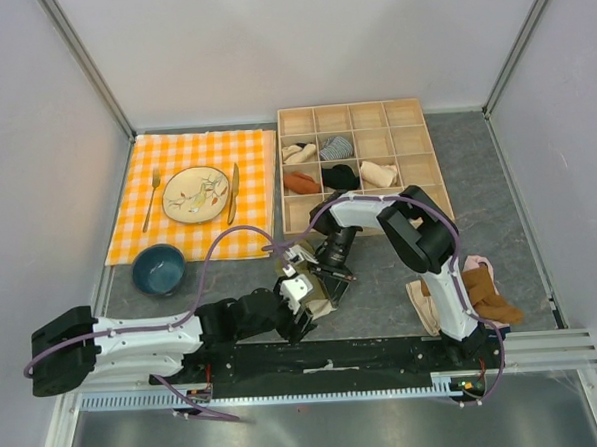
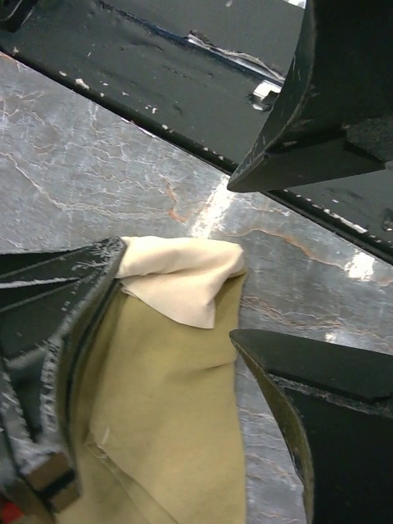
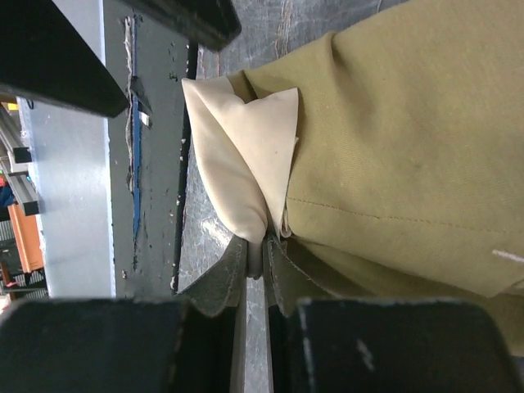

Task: Roll the underwear
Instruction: Roll the underwear to the corner of the board.

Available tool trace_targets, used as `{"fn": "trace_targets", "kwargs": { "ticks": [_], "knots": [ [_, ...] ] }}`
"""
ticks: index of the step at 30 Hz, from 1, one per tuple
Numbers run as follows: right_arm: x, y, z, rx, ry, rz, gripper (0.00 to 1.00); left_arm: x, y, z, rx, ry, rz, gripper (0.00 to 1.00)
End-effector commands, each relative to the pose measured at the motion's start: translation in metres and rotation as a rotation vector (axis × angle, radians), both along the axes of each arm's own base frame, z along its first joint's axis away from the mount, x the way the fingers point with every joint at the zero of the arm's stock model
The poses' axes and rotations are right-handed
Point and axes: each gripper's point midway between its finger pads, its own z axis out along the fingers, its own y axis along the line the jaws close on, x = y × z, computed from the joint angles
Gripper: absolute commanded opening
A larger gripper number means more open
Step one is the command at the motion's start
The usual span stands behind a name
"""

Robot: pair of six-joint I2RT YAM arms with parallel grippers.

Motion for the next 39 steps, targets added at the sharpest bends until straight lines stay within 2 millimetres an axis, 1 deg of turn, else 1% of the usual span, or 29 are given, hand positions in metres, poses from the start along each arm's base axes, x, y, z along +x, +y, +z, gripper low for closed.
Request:
{"fn": "trace_targets", "kwargs": {
  "ticks": [1, 2, 5, 8, 10, 12, 14, 15, 17, 18, 20, 21, 23, 24, 29, 30, 31, 32, 33, 34, 35, 36, 37, 38, 39],
  "knots": [
    [0.000, 0.003, 0.005, 0.019, 0.029, -0.006, 0.13, 0.009, -0.030, 0.028, -0.040, -0.130, -0.084, 0.74],
    [0.000, 0.002, 0.005, 0.019, 0.033, -0.009, 0.13, 0.009, -0.032, 0.021, -0.016, -0.125, -0.090, 0.74],
    [0.000, 0.002, 0.006, 0.022, 0.039, -0.014, 0.13, 0.009, -0.036, 0.020, -0.005, -0.139, -0.085, 0.74],
    [0.001, 0.001, 0.007, 0.028, 0.047, -0.022, 0.13, 0.010, -0.038, 0.013, 0.015, -0.136, -0.084, 0.73],
    [0.000, 0.001, 0.006, 0.028, 0.061, -0.031, 0.13, 0.009, -0.039, 0.004, 0.051, -0.131, -0.091, 0.71],
    [0.000, 0.001, 0.006, 0.030, 0.063, -0.031, 0.13, 0.010, -0.042, 0.001, 0.074, -0.130, -0.091, 0.68],
    [0.000, 0.001, 0.007, 0.031, 0.066, -0.034, 0.13, 0.010, -0.041, -0.010, 0.116, -0.123, -0.090, 0.64],
    [0.001, 0.001, 0.007, 0.033, 0.064, -0.034, 0.13, 0.011, -0.043, -0.009, 0.122, -0.122, -0.088, 0.56],
    [0.000, 0.001, 0.007, 0.032, 0.067, -0.036, 0.14, 0.011, -0.040, -0.019, 0.159, -0.105, -0.080, 0.48],
    [0.000, 0.002, 0.007, 0.034, 0.066, -0.036, 0.14, 0.011, -0.039, -0.020, 0.159, -0.091, -0.065, 0.38],
    [0.001, 0.003, 0.009, 0.043, 0.062, -0.038, 0.15, 0.010, -0.035, -0.026, 0.174, -0.075, -0.053, 0.28],
    [0.001, 0.003, 0.010, 0.045, 0.062, -0.037, 0.15, 0.009, -0.034, -0.027, 0.168, -0.055, -0.040, 0.19],
    [0.001, 0.004, 0.012, 0.050, 0.058, -0.038, 0.16, 0.006, -0.032, -0.030, 0.165, -0.031, -0.033, 0.10],
    [0.002, 0.005, 0.013, 0.057, 0.056, -0.041, 0.17, 0.003, -0.031, -0.031, 0.158, -0.007, -0.025, 0.02],
    [0.001, 0.007, 0.019, 0.085, 0.051, -0.051, 0.20, -0.009, -0.032, -0.033, 0.108, 0.084, -0.031, 0.02],
    [0.002, 0.008, 0.021, 0.096, 0.048, -0.055, 0.20, -0.012, -0.030, -0.035, 0.095, 0.119, -0.010, 0.02],
    [0.002, 0.008, 0.024, 0.110, 0.042, -0.059, 0.22, -0.010, -0.029, -0.034, 0.078, 0.143, 0.007, 0.02],
    [0.004, 0.008, 0.025, 0.120, 0.030, -0.062, 0.24, -0.014, -0.026, -0.038, 0.070, 0.177, 0.003, 0.02],
    [0.004, 0.008, 0.027, 0.129, 0.020, -0.061, 0.26, -0.015, -0.028, -0.035, 0.033, 0.216, 0.024, 0.02],
    [0.005, 0.007, 0.031, 0.145, 0.003, -0.064, 0.30, -0.011, -0.026, -0.034, 0.013, 0.240, 0.043, 0.02],
    [0.008, 0.008, 0.032, 0.162, -0.020, -0.065, 0.32, -0.018, -0.023, -0.038, 0.007, 0.282, 0.028, 0.02],
    [0.009, 0.007, 0.037, 0.176, -0.037, -0.068, 0.38, -0.018, -0.025, -0.035, -0.031, 0.314, 0.036, 0.02],
    [0.011, 0.006, 0.039, 0.188, -0.051, -0.073, 0.40, -0.014, -0.022, -0.035, -0.044, 0.341, 0.057, 0.02],
    [0.013, 0.005, 0.039, 0.199, -0.068, -0.070, 0.41, -0.018, -0.020, -0.038, -0.048, 0.381, 0.045, 0.02],
    [0.015, 0.005, 0.044, 0.215, -0.088, -0.068, 0.43, -0.019, -0.020, -0.037, -0.066, 0.409, 0.047, 0.02]
  ]
}}
